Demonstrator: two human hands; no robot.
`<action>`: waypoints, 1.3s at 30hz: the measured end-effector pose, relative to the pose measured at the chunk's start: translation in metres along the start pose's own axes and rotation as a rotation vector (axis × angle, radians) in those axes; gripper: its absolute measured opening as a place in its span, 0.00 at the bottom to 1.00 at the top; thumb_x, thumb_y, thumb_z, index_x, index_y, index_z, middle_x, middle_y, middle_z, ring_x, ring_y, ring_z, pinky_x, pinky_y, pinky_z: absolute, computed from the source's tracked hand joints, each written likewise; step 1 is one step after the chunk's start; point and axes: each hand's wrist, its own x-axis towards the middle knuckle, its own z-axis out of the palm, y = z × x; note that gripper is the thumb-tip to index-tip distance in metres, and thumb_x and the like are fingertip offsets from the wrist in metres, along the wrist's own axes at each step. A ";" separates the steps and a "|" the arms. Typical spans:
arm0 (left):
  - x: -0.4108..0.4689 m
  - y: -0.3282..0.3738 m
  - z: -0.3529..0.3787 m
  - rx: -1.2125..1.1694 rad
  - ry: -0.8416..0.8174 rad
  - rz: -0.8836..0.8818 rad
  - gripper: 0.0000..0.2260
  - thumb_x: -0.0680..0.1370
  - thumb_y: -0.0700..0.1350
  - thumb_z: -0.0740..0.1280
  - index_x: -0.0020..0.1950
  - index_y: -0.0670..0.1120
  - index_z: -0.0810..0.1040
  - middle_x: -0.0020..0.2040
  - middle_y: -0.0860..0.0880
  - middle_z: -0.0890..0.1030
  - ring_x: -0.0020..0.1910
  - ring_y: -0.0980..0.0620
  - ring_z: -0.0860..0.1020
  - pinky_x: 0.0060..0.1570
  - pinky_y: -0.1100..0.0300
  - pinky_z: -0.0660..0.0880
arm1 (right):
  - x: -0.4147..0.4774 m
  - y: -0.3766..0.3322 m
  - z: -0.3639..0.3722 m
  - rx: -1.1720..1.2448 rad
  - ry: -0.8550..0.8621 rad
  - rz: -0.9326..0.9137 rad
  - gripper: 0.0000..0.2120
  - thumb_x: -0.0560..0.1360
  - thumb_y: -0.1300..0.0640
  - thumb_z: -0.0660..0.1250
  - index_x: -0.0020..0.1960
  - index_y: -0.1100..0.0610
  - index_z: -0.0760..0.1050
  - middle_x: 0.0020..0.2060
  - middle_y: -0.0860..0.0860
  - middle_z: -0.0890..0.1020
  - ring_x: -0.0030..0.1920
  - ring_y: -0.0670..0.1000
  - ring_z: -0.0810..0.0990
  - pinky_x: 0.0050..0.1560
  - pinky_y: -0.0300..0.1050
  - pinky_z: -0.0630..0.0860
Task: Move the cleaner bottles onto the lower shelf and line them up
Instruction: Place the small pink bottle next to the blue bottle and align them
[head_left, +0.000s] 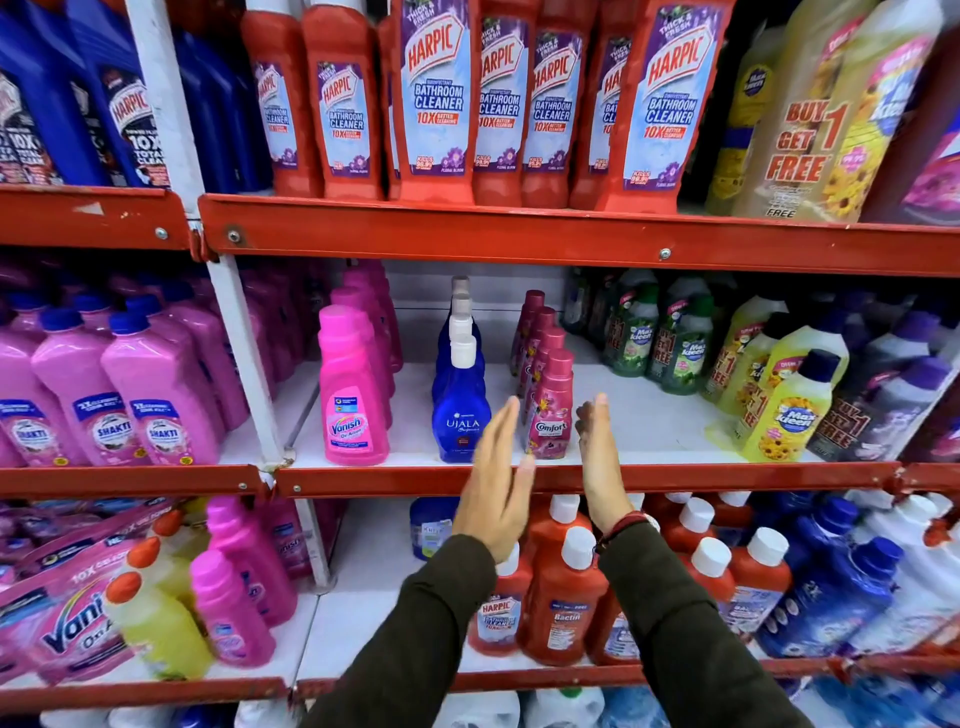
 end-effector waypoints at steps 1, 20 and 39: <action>0.007 0.011 0.010 -0.137 -0.032 -0.092 0.24 0.85 0.55 0.52 0.82 0.60 0.51 0.81 0.63 0.54 0.77 0.75 0.51 0.73 0.80 0.49 | 0.001 0.001 -0.002 0.017 -0.021 0.026 0.40 0.78 0.29 0.47 0.80 0.54 0.58 0.80 0.52 0.62 0.77 0.46 0.62 0.73 0.43 0.57; 0.067 0.018 0.036 -0.530 -0.134 -0.651 0.27 0.86 0.57 0.48 0.82 0.46 0.60 0.79 0.42 0.68 0.78 0.45 0.68 0.81 0.48 0.61 | 0.006 -0.008 -0.017 -0.073 -0.210 0.056 0.38 0.80 0.32 0.42 0.77 0.56 0.67 0.72 0.54 0.74 0.56 0.38 0.76 0.65 0.38 0.63; 0.012 0.009 -0.003 -0.392 0.594 -0.289 0.20 0.85 0.51 0.54 0.77 0.53 0.68 0.72 0.54 0.72 0.69 0.65 0.71 0.69 0.71 0.66 | -0.040 -0.006 0.036 0.293 0.141 -0.068 0.15 0.85 0.49 0.55 0.58 0.53 0.79 0.59 0.55 0.82 0.53 0.52 0.83 0.52 0.46 0.79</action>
